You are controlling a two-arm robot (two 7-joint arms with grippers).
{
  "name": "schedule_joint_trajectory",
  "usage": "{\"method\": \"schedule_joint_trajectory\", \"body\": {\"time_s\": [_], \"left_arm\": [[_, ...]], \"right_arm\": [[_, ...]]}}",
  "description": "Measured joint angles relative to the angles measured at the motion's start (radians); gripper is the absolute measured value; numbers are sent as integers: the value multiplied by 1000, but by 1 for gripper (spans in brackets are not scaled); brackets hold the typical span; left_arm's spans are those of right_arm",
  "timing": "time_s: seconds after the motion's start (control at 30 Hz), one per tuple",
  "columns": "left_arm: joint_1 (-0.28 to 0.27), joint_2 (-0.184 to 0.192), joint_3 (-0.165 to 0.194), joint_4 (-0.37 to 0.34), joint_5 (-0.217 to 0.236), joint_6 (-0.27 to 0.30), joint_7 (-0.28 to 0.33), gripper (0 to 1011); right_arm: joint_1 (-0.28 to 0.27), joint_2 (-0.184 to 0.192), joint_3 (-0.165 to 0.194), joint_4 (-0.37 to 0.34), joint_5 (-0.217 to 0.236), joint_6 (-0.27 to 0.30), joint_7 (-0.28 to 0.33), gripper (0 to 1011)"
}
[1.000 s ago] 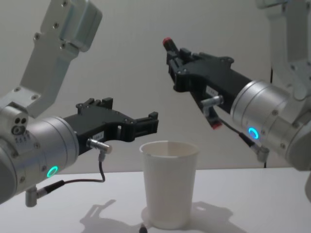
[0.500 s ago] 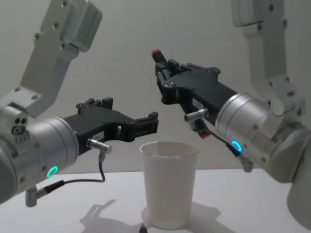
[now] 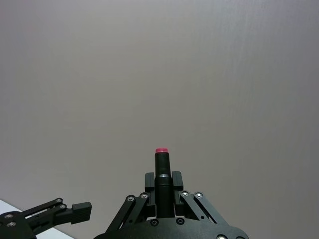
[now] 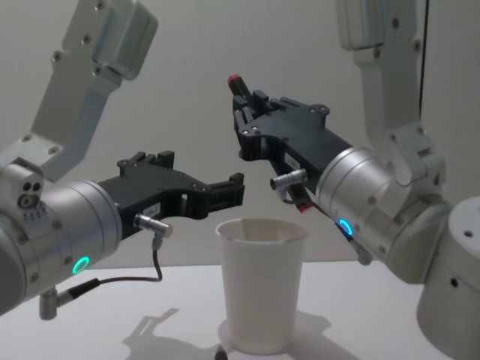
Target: Place the pen into the pen holder.
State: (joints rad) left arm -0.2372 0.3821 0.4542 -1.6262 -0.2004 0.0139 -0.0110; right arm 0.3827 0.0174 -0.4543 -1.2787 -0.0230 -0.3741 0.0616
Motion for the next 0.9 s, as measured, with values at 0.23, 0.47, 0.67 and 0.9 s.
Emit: {"method": "schedule_joint_trajectory", "body": {"time_s": [0.23,0.47,0.67,0.9], "left_arm": [[0,0,0,0,0,0,0,1001],[0,0,0,0,0,0,0,1001],[0,0,0,0,0,0,0,1001],[0,0,0,0,0,0,0,1001]], "right_arm": [[3,-6,-2,22,-6,-9,-3,185],[0,-9,-5,31,-10,-8,2,185],[-2,-10,-6,35,-13,-7,6,185],[-3,-10,-7,38,-14,-6,9,185]]}}
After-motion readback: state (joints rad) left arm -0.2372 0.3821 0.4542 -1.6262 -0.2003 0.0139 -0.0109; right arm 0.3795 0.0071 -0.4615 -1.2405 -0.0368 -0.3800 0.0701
